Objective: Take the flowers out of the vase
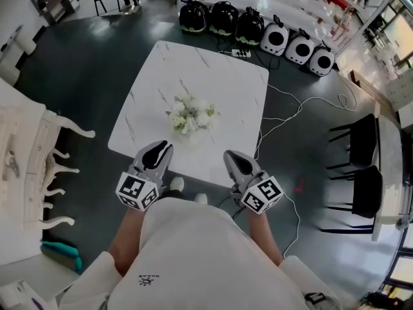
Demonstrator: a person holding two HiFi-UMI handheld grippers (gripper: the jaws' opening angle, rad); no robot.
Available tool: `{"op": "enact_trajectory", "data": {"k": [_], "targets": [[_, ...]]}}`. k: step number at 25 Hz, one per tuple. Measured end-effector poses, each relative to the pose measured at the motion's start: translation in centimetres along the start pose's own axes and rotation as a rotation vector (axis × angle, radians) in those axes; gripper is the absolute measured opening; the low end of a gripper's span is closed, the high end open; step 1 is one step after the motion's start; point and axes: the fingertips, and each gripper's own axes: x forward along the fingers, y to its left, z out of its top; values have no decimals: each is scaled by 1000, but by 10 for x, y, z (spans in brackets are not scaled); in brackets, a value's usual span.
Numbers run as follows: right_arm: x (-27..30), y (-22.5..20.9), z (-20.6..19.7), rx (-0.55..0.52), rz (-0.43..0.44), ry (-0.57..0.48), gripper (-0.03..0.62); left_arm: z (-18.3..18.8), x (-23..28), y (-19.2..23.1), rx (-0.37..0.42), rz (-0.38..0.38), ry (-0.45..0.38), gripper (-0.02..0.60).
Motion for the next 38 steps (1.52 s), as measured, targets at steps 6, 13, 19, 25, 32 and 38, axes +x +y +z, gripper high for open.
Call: {"op": "enact_trajectory", "data": {"k": [6,13,19,25,32,38], "targets": [[12,-4,1,-4,-49,-1,0,-1,17,10,-8,-81,23,221],[30,-13,11,-12,-101,-7,0,-2,41,16,17,-203,75,428],[38,-21,10,-10,-146,-10,0,-10,57,23,70,-262,121,458],[42,-27,11,-8,-194,-21,0,-15,72,36,73,-296,153,557],[40,-36,11,-7,-246,-19,0,-37,91,32,212,-366,206,561],[37,-41,9,-7,-280,-16,0,-34,97,23,200,-437,198,561]]}}
